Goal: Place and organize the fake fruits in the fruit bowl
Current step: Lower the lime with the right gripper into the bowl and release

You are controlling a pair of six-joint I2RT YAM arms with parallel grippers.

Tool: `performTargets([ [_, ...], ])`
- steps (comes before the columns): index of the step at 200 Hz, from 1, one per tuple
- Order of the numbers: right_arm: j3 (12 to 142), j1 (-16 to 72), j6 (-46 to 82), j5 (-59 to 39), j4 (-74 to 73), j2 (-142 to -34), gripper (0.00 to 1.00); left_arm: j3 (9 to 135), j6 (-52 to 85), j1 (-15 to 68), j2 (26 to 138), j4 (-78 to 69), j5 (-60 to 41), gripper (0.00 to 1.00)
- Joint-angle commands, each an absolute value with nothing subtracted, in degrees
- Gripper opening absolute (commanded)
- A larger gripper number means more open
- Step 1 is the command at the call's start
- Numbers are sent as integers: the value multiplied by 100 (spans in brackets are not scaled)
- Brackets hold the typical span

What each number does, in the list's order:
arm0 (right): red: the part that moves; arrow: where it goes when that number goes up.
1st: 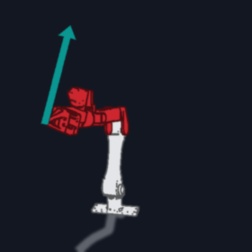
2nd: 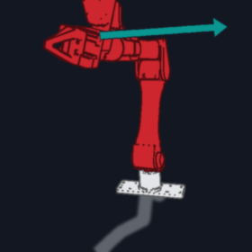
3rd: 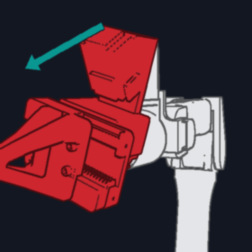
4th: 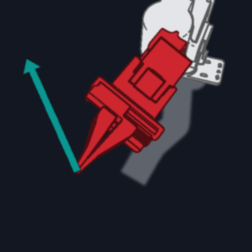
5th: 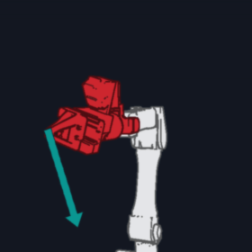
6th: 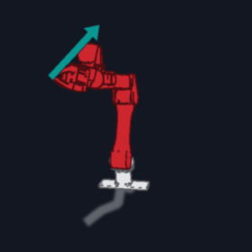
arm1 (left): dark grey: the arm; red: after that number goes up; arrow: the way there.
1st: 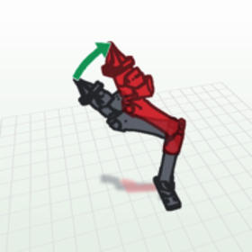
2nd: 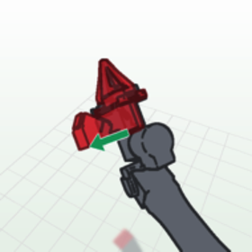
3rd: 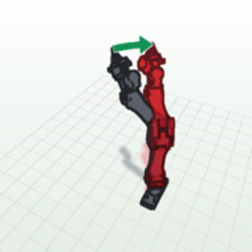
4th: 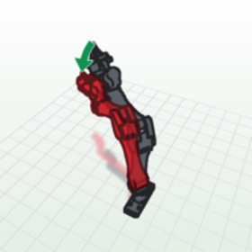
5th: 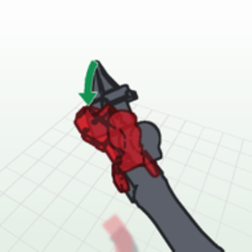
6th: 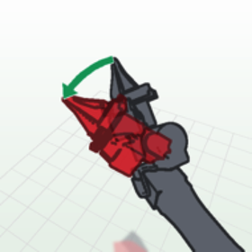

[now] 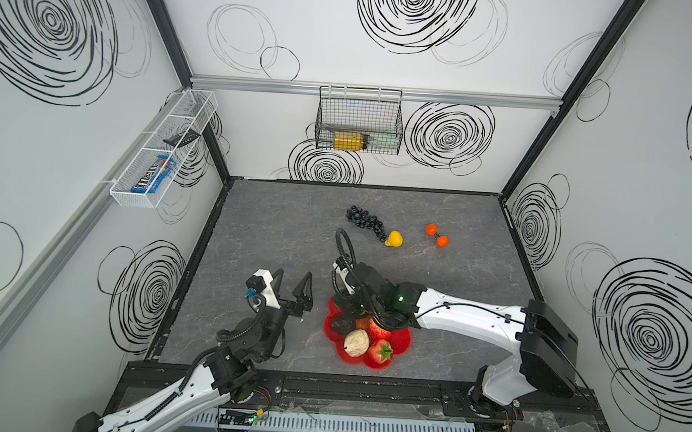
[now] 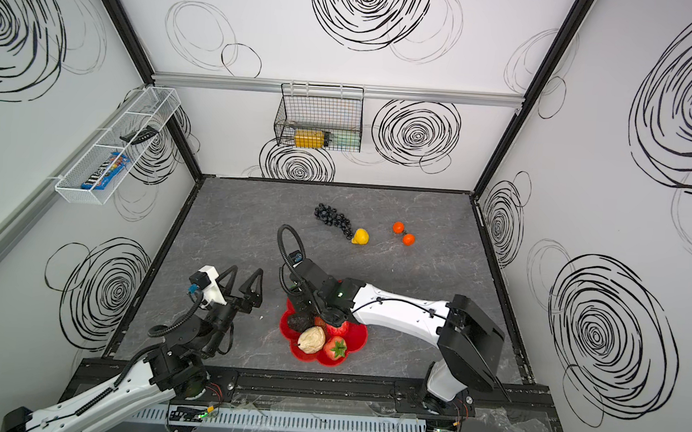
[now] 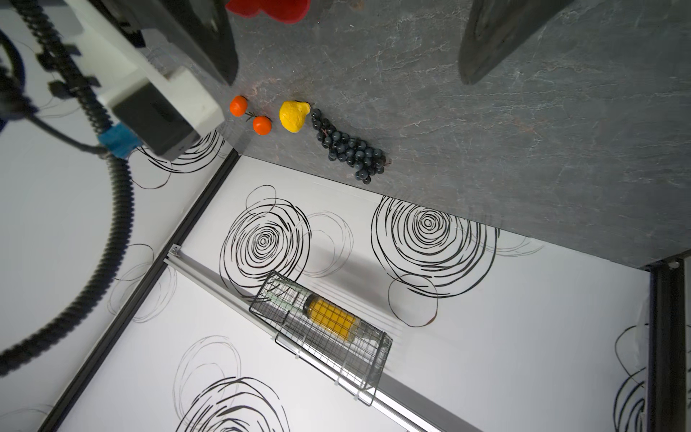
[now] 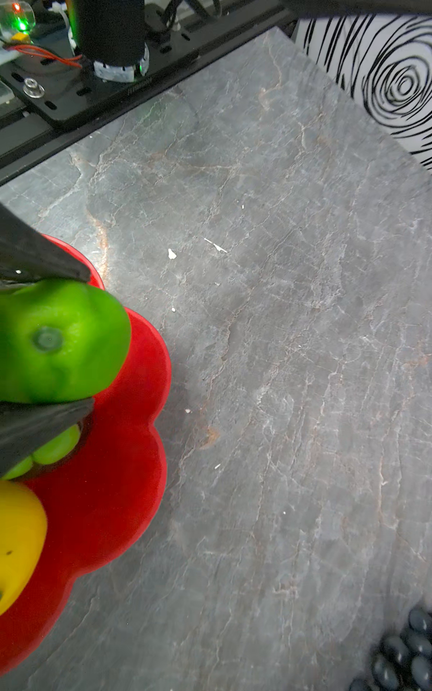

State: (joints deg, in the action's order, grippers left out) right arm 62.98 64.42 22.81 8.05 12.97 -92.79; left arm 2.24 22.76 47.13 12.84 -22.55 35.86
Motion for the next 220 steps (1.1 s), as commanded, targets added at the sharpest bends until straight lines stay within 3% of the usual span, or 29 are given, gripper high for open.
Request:
performTargets([
  [1,6592,6557,2090,1123,1789,-9578,46,158,2574,4650,968,-1908,4024,96],
  [100,7005,6693,2022,1714,2199,-10198,46,149,2636,4540,976,-1879,3916,96],
  [220,7074,6852,2048,1635,2165,-10180,61,132,2672,4447,976,-1881,3814,96],
])
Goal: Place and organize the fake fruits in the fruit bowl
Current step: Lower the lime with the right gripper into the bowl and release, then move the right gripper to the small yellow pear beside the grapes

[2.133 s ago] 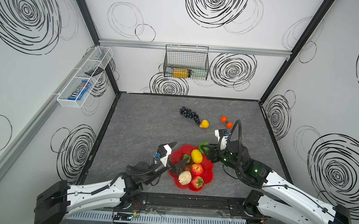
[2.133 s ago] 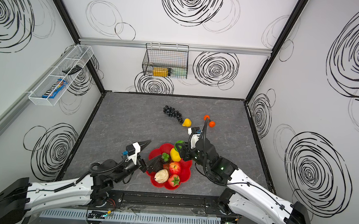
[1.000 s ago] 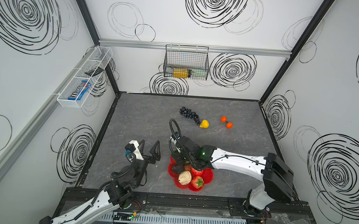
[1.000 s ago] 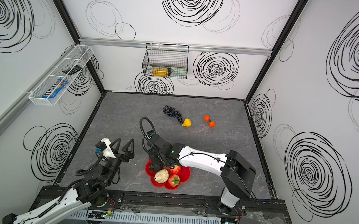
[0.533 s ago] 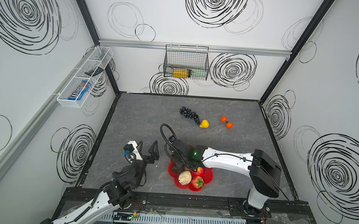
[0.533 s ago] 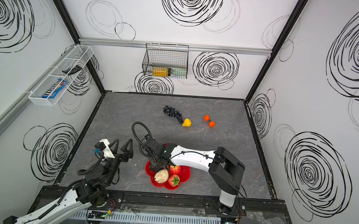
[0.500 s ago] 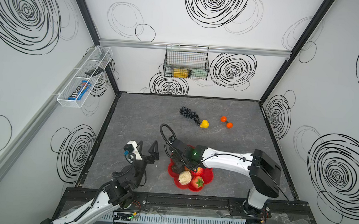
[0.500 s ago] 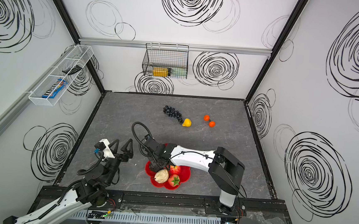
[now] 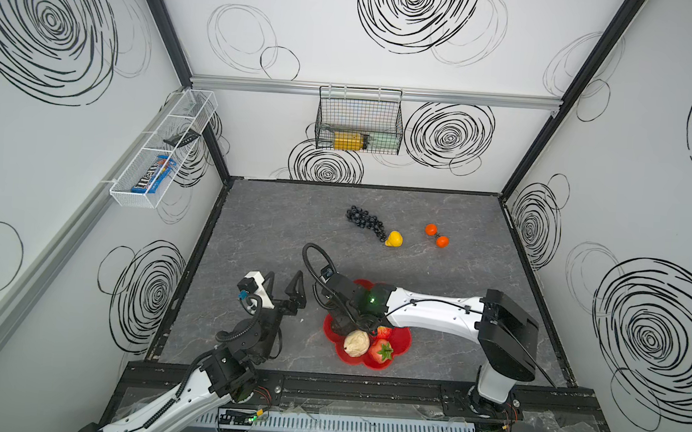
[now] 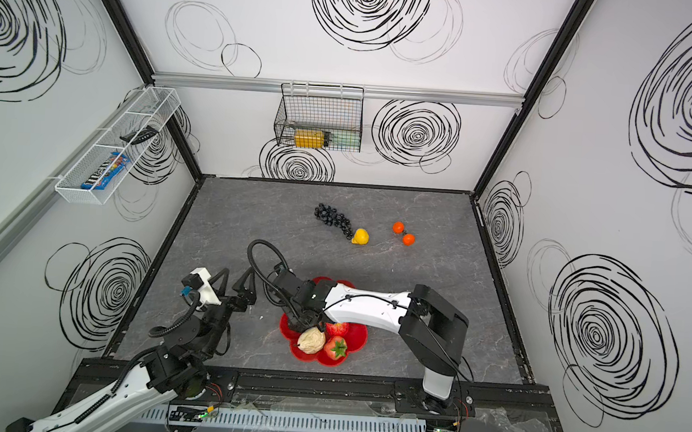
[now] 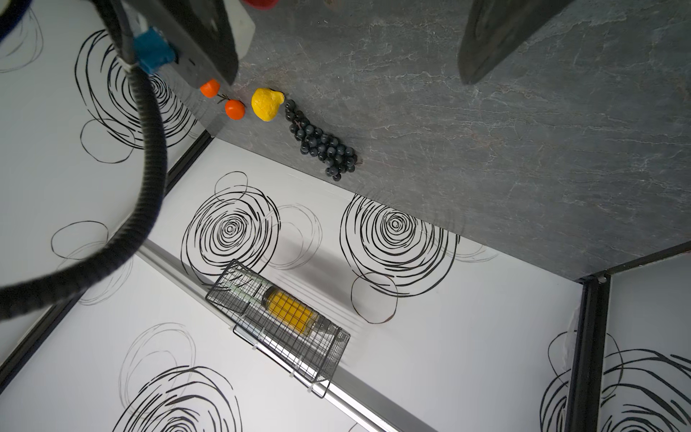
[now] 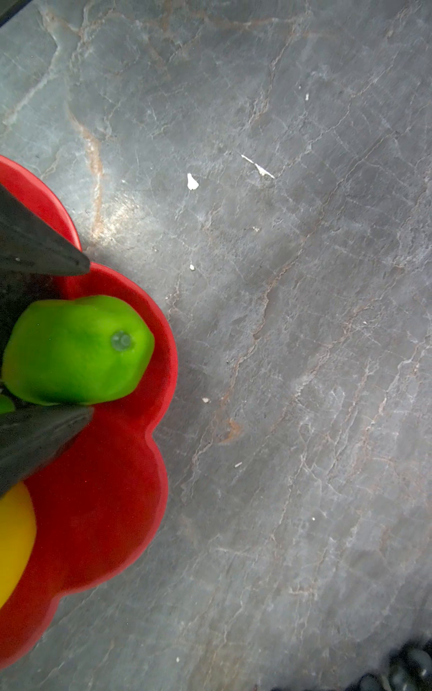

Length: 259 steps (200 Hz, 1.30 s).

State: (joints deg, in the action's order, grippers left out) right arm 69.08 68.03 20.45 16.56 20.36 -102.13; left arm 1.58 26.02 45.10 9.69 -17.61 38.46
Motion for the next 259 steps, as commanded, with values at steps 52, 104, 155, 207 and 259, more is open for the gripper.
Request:
performTargets([
  [52,7122,6840,2101,1555,2248,-9888,65,123,2689,4370,1043,-1920,3699,96],
  [104,7126,6662,2119,1594,2467,-9212,70,269,2746,3869,1491,-2074,2846,96],
  [155,6656,5562,1927,1289,2294,-8326,72,1001,2721,3186,1921,-1237,1859,96],
  [207,6230,3458,1758,264,1422,-8180,76,864,2705,3069,1820,-1138,1657,96],
  [259,6594,2139,1758,-543,1137,-9283,77,774,2808,2987,1731,-1138,1549,96],
])
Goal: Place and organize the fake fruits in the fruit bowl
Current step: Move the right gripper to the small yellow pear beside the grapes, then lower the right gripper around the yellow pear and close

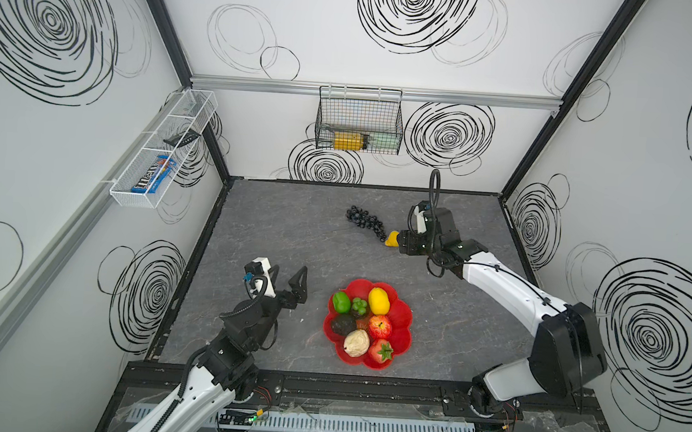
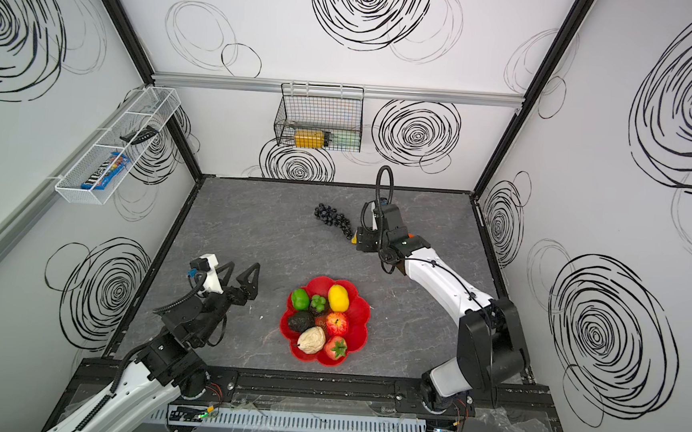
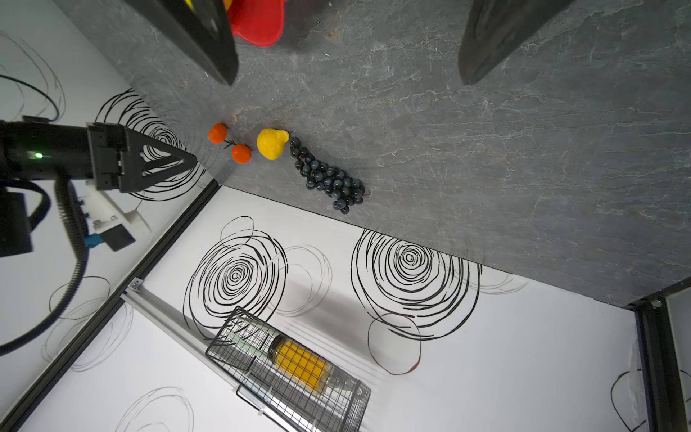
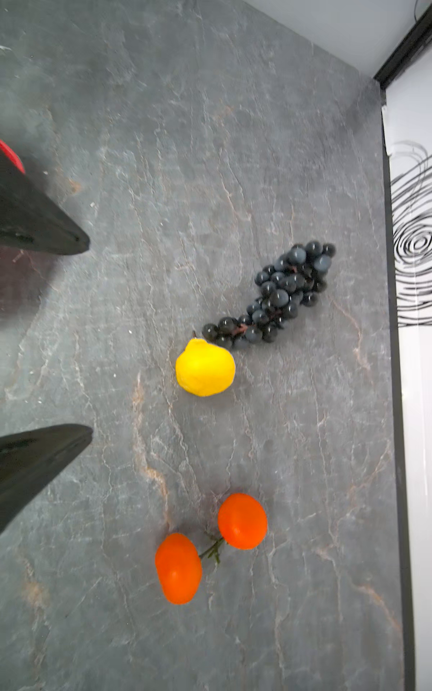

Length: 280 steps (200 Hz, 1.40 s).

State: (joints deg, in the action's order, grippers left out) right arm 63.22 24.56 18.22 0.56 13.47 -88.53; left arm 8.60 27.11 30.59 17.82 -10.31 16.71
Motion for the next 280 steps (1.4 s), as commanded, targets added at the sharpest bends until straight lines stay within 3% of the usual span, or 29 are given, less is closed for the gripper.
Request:
performTargets([
  [1,6606,2120,1758,-557,1153,-9308,77,774,2806,2983,1731,-1141,1544,96],
  [17,6917,1902,1764,-853,1342,-9713,83,773,2834,2941,1738,-1137,1503,96],
  [111,7542,1706,2011,-1525,932,-11063,83,699,3005,2632,1887,-1286,1121,96],
  [280,8157,1705,2127,-1863,862,-12042,59,598,3175,2215,1870,-1318,730,96],
])
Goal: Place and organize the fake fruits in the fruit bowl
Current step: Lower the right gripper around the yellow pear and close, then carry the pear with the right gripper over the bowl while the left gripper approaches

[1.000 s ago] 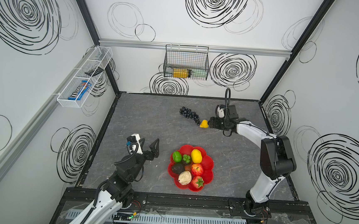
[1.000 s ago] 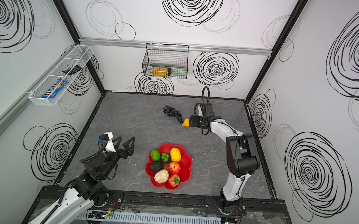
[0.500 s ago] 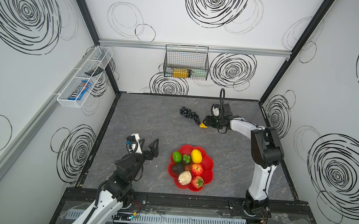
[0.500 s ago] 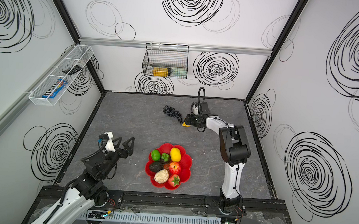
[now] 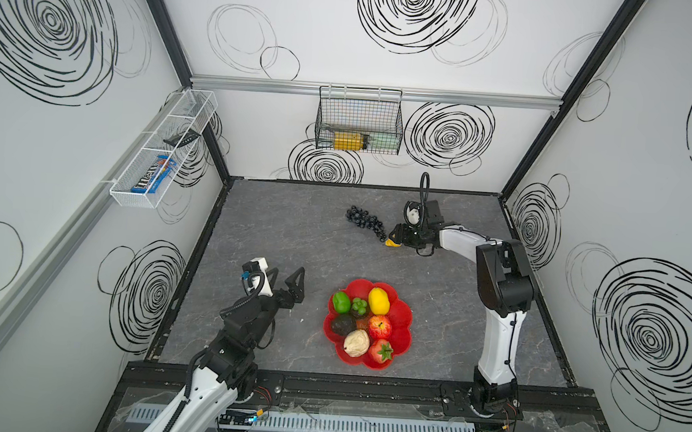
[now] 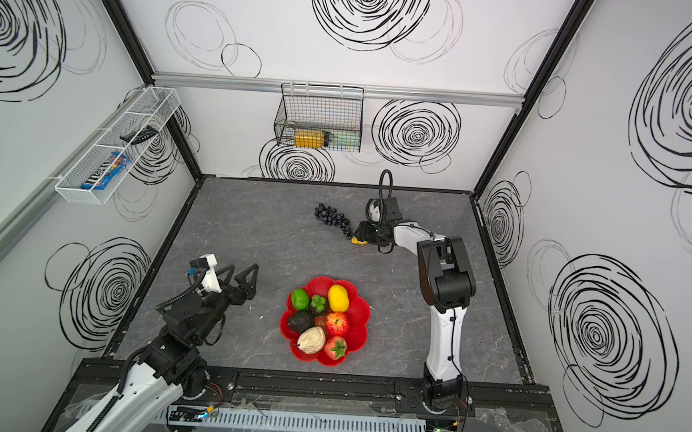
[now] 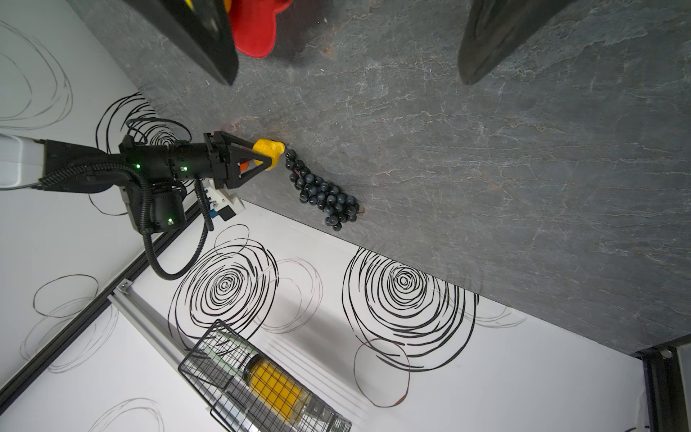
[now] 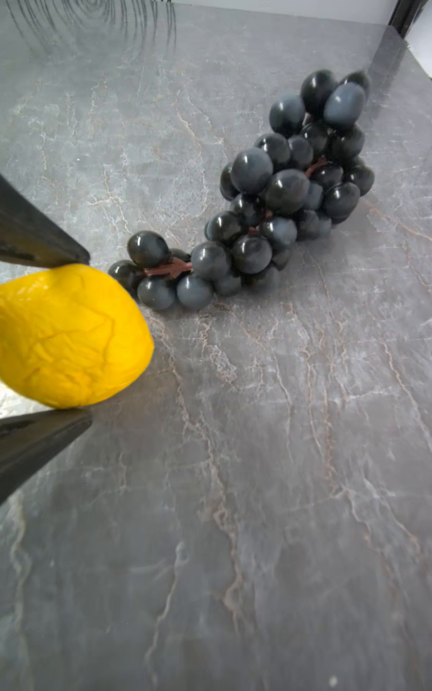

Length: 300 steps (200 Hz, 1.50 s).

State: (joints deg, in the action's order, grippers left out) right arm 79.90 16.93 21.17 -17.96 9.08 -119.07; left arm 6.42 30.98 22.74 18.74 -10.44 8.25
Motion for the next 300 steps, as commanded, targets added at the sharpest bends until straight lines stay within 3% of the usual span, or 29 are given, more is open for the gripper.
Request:
performTargets([
  [1,8161,1710,2127,-1863,862,-12046,59,598,3174,2215,1871,-1318,730,96],
  [66,8089,1719,2118,-1872,844,-11952,50,589,3190,2171,1866,-1328,686,96],
  [169,7406,1719,2162,-1815,697,-11038,47,597,3204,2116,1980,-1411,611,96],
  [228,6174,1722,2357,-2262,457,-9615,47,689,3365,2171,2798,-2462,-534,98],
  [267,5409,1781,2717,-2782,279,-8564,48,858,3653,2833,3763,-3320,-687,100],
  [300,4834,2104,3296,-3208,-80,-7809,48,1081,3458,3899,4498,-4167,-279,96],
])
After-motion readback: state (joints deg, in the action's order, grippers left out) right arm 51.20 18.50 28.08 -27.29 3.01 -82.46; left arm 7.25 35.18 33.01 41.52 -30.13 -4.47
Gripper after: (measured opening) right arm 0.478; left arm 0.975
